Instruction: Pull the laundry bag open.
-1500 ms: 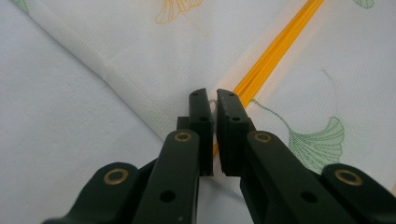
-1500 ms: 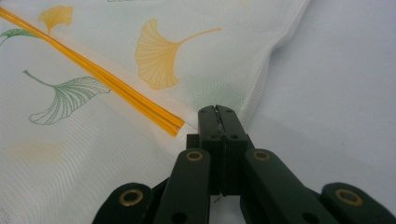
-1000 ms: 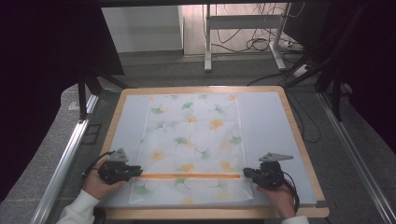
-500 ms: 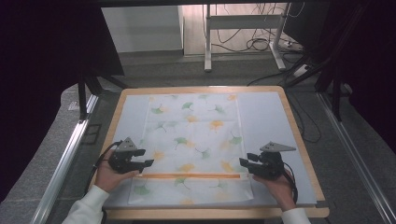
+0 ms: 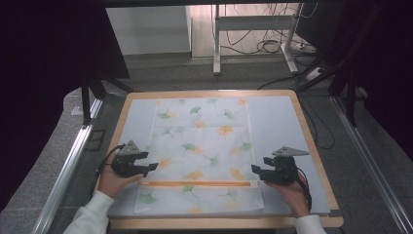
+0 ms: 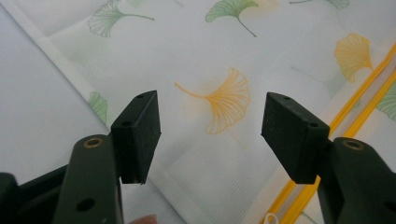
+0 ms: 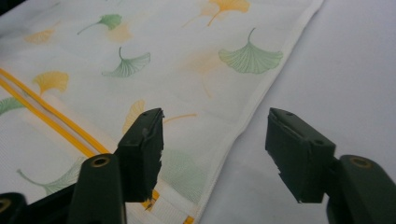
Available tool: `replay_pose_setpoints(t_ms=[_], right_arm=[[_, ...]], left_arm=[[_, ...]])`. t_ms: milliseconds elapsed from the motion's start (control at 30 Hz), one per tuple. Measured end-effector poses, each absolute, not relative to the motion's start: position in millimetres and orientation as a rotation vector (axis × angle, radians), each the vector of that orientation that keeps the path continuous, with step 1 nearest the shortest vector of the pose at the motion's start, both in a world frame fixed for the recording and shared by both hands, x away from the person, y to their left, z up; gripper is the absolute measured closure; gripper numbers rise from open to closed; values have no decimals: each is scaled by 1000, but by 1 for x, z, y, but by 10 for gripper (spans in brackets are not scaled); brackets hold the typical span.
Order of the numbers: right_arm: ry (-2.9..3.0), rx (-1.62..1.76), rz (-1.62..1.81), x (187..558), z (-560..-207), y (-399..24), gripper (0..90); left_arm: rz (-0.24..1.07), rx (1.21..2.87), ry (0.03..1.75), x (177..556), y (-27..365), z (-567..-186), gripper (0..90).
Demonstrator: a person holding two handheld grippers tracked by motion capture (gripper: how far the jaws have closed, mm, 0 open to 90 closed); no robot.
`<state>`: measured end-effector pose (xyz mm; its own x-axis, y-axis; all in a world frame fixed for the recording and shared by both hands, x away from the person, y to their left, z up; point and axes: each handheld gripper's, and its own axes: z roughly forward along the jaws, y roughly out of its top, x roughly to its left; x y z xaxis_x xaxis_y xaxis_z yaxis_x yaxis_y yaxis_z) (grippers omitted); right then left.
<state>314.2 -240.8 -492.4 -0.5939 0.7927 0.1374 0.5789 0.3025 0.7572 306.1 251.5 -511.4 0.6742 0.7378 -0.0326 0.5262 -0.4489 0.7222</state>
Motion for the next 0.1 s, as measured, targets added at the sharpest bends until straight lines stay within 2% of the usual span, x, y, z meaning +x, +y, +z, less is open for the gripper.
replay_pose_setpoints(t_ms=[100], right_arm=[[2320,1237,1156,313,-494,-239,317]], left_arm=[[364,2161,963,306,251,-512,366]])
